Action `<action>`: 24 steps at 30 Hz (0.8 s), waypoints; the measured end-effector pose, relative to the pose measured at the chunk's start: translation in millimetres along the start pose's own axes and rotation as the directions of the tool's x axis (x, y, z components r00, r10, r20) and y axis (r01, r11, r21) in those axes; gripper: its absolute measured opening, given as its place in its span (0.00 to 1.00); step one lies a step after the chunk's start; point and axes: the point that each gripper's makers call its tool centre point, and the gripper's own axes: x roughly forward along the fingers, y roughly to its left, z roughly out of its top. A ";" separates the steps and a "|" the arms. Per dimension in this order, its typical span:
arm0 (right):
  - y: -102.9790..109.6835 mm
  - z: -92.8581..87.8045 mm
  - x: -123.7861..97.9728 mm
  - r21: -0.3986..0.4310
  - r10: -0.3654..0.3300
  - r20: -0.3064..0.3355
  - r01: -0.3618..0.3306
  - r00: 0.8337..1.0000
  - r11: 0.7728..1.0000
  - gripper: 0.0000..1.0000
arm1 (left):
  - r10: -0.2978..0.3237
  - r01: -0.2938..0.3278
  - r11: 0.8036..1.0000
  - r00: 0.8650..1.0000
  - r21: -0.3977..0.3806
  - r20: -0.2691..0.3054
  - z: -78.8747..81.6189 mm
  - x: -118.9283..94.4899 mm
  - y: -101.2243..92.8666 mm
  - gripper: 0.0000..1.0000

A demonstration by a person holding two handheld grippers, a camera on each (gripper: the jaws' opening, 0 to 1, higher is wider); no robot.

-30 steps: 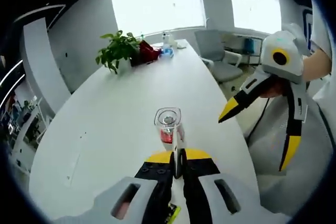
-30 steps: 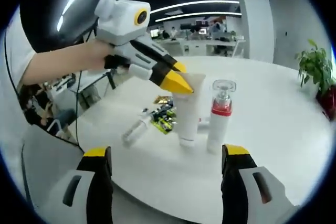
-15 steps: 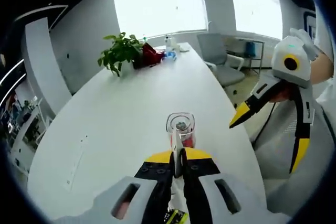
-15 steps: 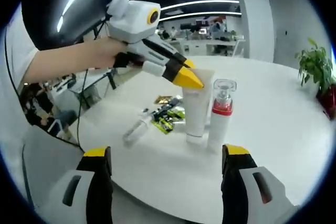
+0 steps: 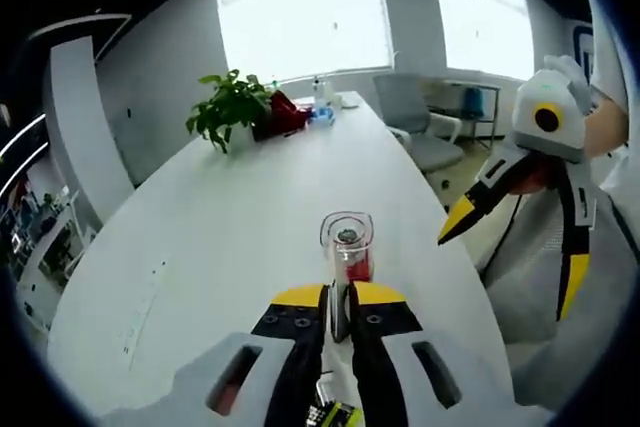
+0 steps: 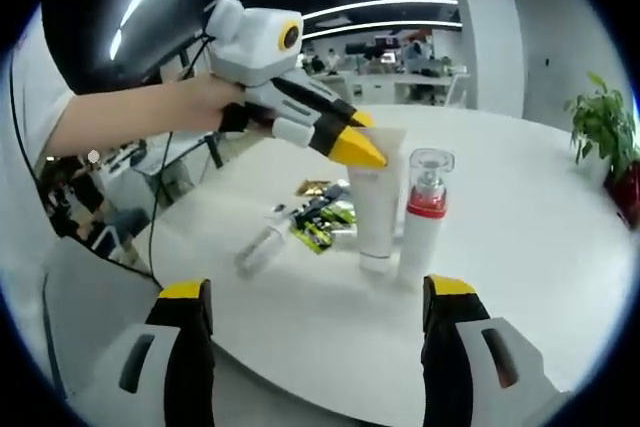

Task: Arrange the skincare products in the storage area until every visible bottle or jar stands upright without overlapping.

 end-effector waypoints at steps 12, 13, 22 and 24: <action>-0.1 -0.2 0.6 -0.003 -0.001 -0.002 0.001 1.000 1.000 0.86 | 0.004 -0.004 1.000 1.000 0.000 -0.016 -0.8 -2.3 -1.1 0.18; -0.2 -0.4 0.8 -0.006 -0.003 -0.003 0.003 1.000 1.000 0.86 | 0.007 -0.007 1.000 1.000 -0.002 -0.018 -1.3 -2.8 -0.5 0.19; 1.0 -2.5 2.7 -0.022 0.001 -0.020 -0.002 1.000 1.000 0.86 | 0.029 -0.030 0.999 0.999 -0.025 -0.045 -10.0 -13.9 1.3 0.28; 1.3 -3.9 3.7 -0.024 0.000 -0.027 -0.001 1.000 1.000 0.86 | 0.037 -0.039 0.999 0.998 -0.029 -0.055 -13.7 -15.9 2.4 0.31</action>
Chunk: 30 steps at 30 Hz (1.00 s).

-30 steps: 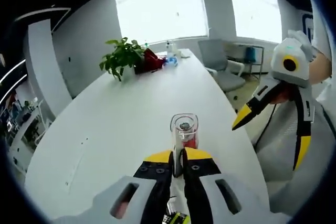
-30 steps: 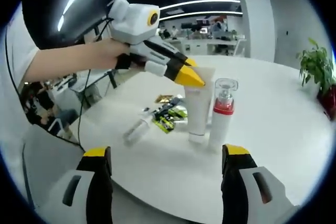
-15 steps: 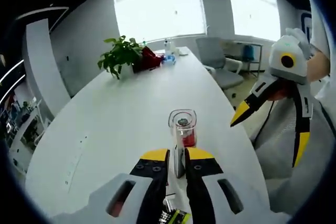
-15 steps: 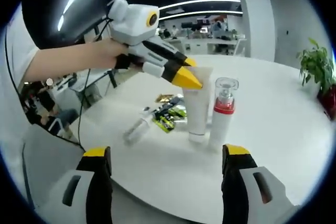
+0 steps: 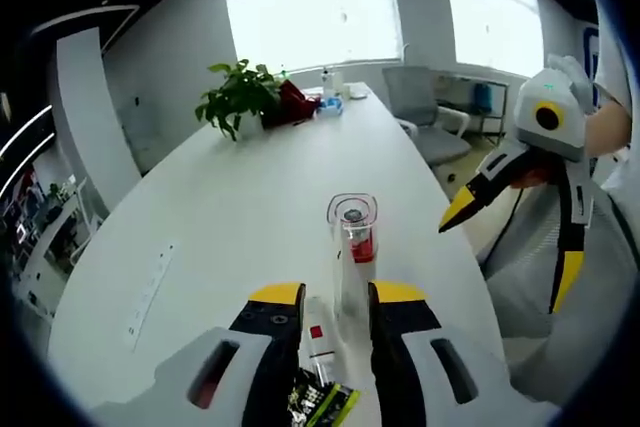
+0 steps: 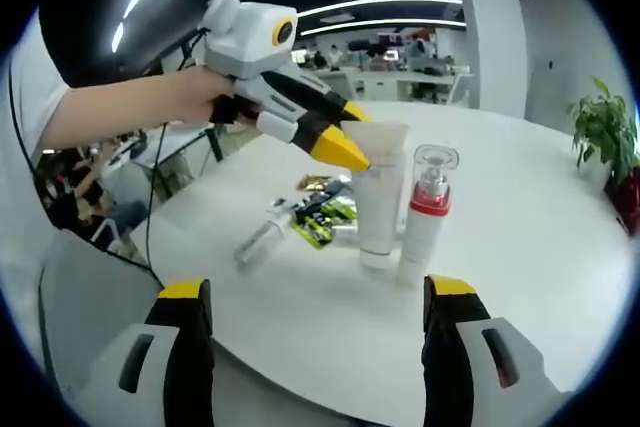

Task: Arrange the skincare products in the storage area until every visible bottle or jar stands upright without overlapping.

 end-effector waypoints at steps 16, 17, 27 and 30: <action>6.9 -4.6 3.5 -0.045 0.016 -0.030 -0.018 0.999 0.999 0.86 | 0.127 -0.136 0.966 0.990 -0.218 -0.054 -40.7 -49.0 3.6 0.50; 7.4 -5.0 3.6 -0.050 0.018 -0.033 -0.019 0.999 0.999 0.86 | 0.133 -0.144 0.961 0.989 -0.238 -0.062 -42.8 -51.9 -0.2 0.51; 11.9 -10.5 4.5 -0.092 0.031 -0.061 -0.036 0.998 0.995 0.85 | 0.190 -0.215 0.916 0.976 -0.338 -0.106 -71.5 -79.8 -19.2 0.62; 12.0 -11.3 5.0 -0.099 0.033 -0.064 -0.040 0.997 0.994 0.85 | 0.209 -0.240 0.899 0.970 -0.365 -0.124 -82.6 -87.8 -20.1 0.66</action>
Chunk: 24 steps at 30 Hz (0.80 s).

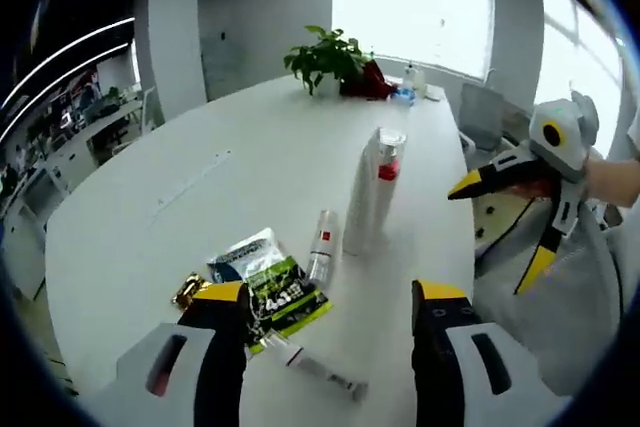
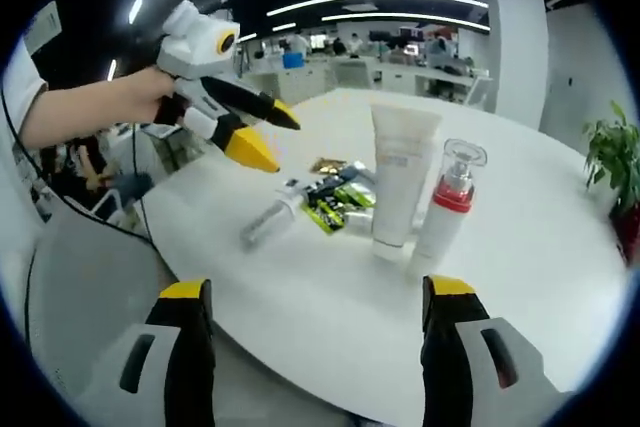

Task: Arrange the skincare products in the storage area until every visible bottle or jar stands upright without overlapping.

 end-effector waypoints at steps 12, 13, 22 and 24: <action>3.0 1.9 0.1 -0.025 0.006 0.006 -0.006 1.000 1.000 0.84 | 0.093 -0.098 0.990 0.994 -0.103 -0.050 -43.5 -37.6 2.4 0.77; 3.3 2.0 0.1 -0.026 0.007 0.006 -0.007 1.000 1.000 0.85 | 0.097 -0.103 0.988 0.994 -0.115 -0.049 -47.6 -39.8 6.2 0.77; 4.1 0.8 0.8 -0.024 0.008 -0.003 -0.008 1.000 1.000 0.84 | 0.131 -0.142 0.968 0.989 -0.207 -0.064 -73.3 -56.5 4.5 0.84; 4.0 1.0 1.2 -0.024 0.008 -0.003 -0.008 1.000 1.000 0.84 | 0.136 -0.146 0.966 0.989 -0.212 -0.063 -76.2 -59.8 2.4 0.85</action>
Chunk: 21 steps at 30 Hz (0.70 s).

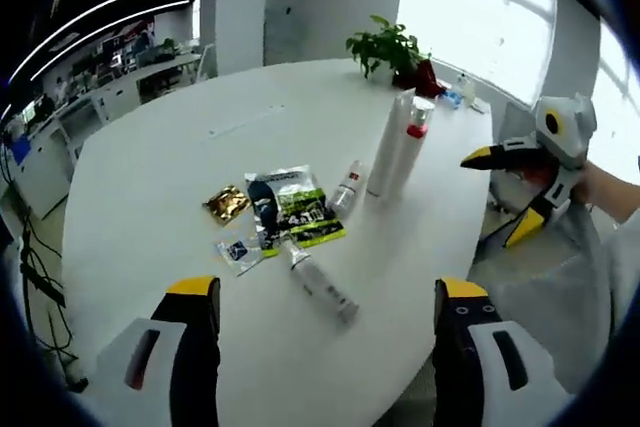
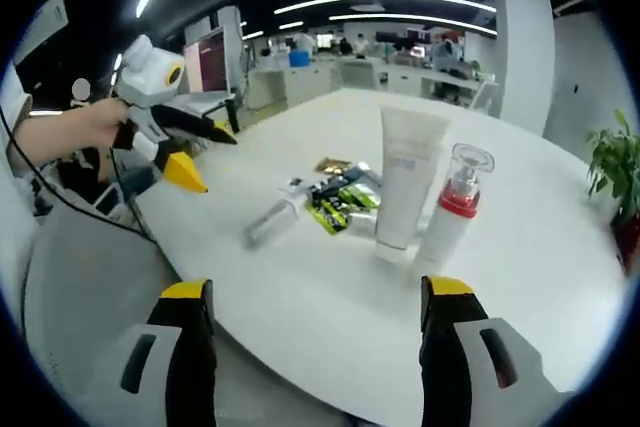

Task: Arrange the skincare products in the storage area until every visible bottle or jar stands upright without overlapping.

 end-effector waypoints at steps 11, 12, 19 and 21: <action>-1.1 -0.2 0.0 -0.010 -0.001 -0.004 0.001 1.000 1.000 0.84 | 0.031 -0.031 0.999 1.000 -0.037 -0.002 -21.3 -16.8 -5.7 0.86; -1.0 -0.3 0.1 -0.011 0.000 -0.005 0.000 1.000 1.000 0.84 | 0.034 -0.034 0.999 0.999 -0.041 -0.002 -22.8 -17.7 -6.0 0.86; -0.4 -1.8 1.5 -0.021 0.004 -0.016 -0.004 1.000 1.000 0.84 | 0.054 -0.053 0.996 0.999 -0.074 0.004 -34.4 -23.6 -10.7 0.84; 0.0 -2.0 1.8 -0.022 0.006 -0.018 -0.006 1.000 1.000 0.84 | 0.053 -0.053 0.995 0.999 -0.079 0.001 -37.9 -23.9 -12.8 0.83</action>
